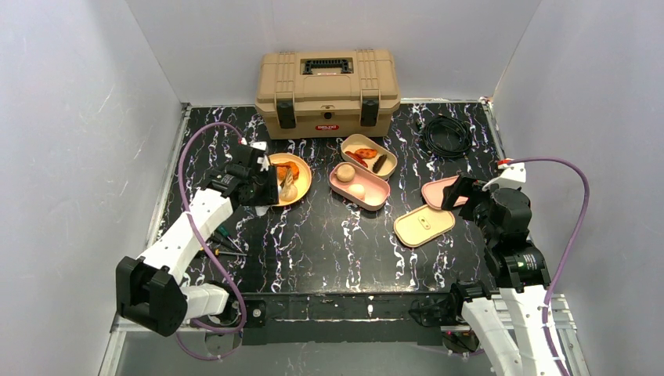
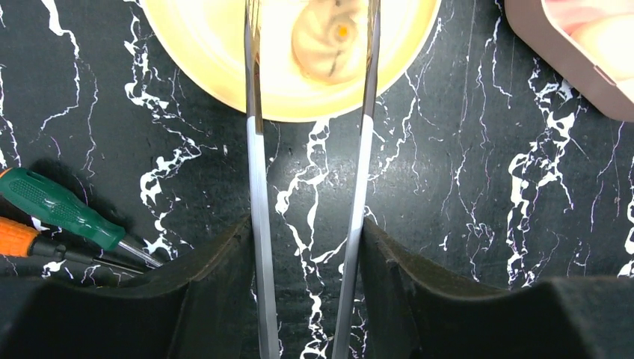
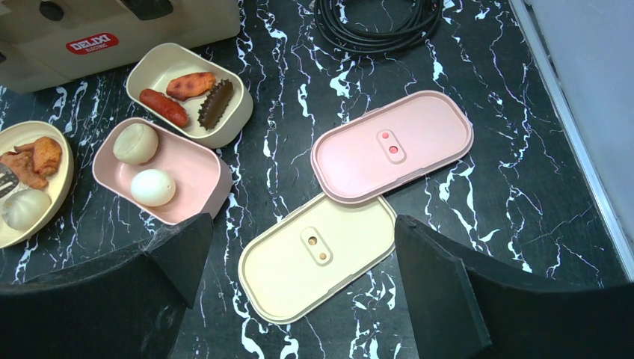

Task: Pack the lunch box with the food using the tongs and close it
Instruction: Pick up the fake food from the plate.

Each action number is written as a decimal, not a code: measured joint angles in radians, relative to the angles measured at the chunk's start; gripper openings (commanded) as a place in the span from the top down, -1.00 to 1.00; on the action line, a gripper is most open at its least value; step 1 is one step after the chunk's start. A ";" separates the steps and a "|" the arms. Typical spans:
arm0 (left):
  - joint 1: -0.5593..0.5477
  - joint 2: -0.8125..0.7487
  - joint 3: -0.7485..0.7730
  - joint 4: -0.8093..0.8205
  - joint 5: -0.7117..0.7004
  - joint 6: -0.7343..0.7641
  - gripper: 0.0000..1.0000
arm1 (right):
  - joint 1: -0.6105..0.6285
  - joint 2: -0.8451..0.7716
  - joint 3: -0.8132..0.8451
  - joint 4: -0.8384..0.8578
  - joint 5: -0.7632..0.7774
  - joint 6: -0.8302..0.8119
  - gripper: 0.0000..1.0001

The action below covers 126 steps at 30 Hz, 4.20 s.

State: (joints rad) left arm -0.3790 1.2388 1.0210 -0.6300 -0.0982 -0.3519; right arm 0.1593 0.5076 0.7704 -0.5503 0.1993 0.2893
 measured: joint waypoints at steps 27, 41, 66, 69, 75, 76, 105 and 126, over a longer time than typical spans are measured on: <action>0.021 0.205 0.125 0.076 0.104 0.053 0.15 | 0.001 0.003 0.000 0.000 0.000 0.000 -1.00; 0.020 0.278 0.125 0.056 0.095 0.047 0.12 | 0.001 0.003 0.000 0.000 0.000 0.000 -1.00; 0.005 0.376 0.224 0.001 0.095 0.035 0.18 | 0.001 0.003 0.000 0.000 0.000 0.000 -1.00; 0.003 0.391 0.224 -0.011 0.093 0.037 0.44 | 0.001 0.003 0.000 0.000 0.000 0.000 -1.00; 0.002 0.394 0.225 -0.023 0.078 0.037 0.93 | 0.001 0.003 0.000 0.000 0.000 0.000 -1.00; 0.002 0.394 0.225 -0.022 0.077 0.037 1.00 | 0.001 0.003 0.000 0.000 0.000 0.000 -1.00; 0.002 0.204 0.140 0.011 0.074 0.029 0.35 | 0.006 0.003 0.000 0.000 0.000 0.000 -1.00; -0.005 0.352 0.205 0.029 0.085 0.029 0.07 | 0.010 0.003 0.000 0.000 0.001 0.000 -1.00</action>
State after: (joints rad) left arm -0.3836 1.5909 1.2263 -0.6010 -0.0132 -0.3225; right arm 0.1692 0.5102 0.7704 -0.5503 0.2005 0.2897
